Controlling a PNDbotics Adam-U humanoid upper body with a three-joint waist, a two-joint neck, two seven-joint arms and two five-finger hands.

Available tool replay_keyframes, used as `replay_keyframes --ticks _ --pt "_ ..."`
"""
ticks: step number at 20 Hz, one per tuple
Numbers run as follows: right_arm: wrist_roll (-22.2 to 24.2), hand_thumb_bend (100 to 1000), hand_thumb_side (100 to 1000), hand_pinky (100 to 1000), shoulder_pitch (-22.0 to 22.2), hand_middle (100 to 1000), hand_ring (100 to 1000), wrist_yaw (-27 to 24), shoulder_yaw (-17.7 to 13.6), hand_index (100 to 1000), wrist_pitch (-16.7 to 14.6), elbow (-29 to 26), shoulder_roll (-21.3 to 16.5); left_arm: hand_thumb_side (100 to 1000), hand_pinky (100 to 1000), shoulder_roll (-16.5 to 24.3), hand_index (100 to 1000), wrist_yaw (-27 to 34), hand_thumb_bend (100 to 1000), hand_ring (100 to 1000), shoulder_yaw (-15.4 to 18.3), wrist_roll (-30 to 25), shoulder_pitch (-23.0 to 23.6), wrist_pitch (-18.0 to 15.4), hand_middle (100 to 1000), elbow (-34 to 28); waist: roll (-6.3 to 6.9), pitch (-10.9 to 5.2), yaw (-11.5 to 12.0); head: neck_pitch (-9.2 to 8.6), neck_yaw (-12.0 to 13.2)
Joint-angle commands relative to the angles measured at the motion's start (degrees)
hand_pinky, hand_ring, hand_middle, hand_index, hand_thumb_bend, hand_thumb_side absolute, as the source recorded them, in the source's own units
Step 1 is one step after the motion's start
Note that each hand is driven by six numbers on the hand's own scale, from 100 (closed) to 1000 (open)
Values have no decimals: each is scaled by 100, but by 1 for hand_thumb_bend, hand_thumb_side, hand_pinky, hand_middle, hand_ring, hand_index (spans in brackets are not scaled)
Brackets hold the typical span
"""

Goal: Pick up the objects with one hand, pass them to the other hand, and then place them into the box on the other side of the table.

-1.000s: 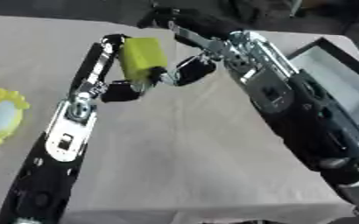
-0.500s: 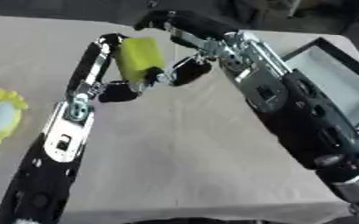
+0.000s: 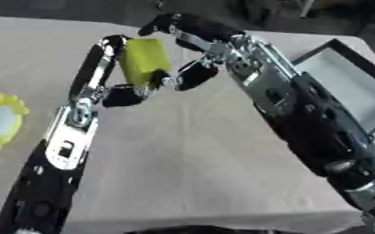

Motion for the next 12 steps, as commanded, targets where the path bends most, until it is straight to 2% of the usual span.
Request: replay_keyframes --ticks 1,4,12 --pt "-38 127 115 931 -101 786 927 -152 -63 840 69 36 -44 173 557 -133 514 -43 100 419 -55 -11 -113 -81 397 -128 31 -81 0 37 -23" --pt "-40 100 115 936 -101 783 928 -257 -56 833 109 49 -44 163 557 -141 514 -97 100 421 -56 -4 -119 -102 398 -134 37 -72 1 37 -32" --pt "60 100 113 943 -93 796 939 -390 -68 850 162 79 -47 155 556 -154 515 -264 100 421 -55 45 -121 -160 398 -143 35 -60 8 37 -30"
